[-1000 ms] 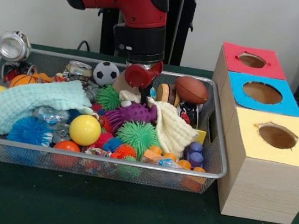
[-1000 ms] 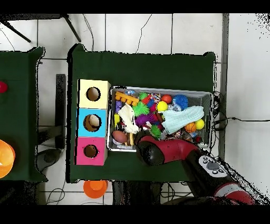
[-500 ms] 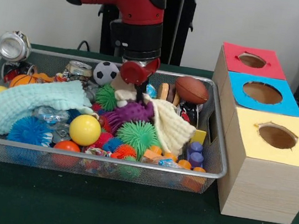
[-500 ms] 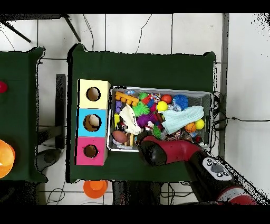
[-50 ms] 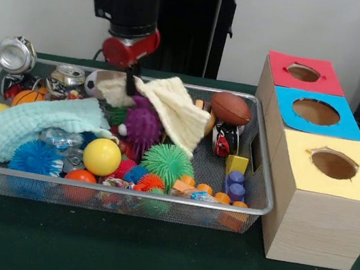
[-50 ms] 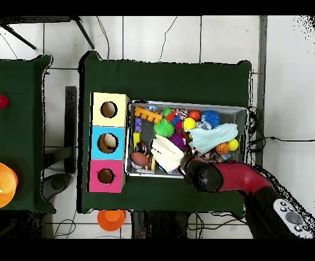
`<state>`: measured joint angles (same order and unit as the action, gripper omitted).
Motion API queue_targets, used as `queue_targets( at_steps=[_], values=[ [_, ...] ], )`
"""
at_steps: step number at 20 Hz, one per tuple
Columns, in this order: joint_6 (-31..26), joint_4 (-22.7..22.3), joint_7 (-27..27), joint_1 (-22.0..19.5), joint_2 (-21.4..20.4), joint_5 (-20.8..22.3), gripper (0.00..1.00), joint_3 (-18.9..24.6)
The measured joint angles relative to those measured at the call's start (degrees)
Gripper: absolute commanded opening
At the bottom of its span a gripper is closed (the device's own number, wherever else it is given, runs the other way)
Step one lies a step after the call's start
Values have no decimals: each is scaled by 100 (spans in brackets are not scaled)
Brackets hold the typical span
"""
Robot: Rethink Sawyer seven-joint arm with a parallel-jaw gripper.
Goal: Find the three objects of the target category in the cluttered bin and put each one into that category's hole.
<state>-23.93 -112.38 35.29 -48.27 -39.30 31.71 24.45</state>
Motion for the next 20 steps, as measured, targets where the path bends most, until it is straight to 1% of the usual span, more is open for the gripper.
queue_targets(
  at_steps=[1, 2, 4, 5, 8, 11, 15, 20],
  values=[
    [-74, -1, 0, -38, -39, 1, 0, 16],
    [-370, 2, -1, -204, -198, 4, 0, 92],
    [-590, 8, -2, -352, -315, 8, 0, 156],
    [-787, 24, -6, -512, -423, 21, 0, 226],
    [-960, 70, -11, -721, -522, 85, 0, 323],
    [-985, 102, -11, -837, -550, 220, 0, 372],
    [-985, 100, -11, -855, -549, 341, 0, 419],
    [-985, 90, -11, -879, -551, 550, 0, 582]
  ],
)
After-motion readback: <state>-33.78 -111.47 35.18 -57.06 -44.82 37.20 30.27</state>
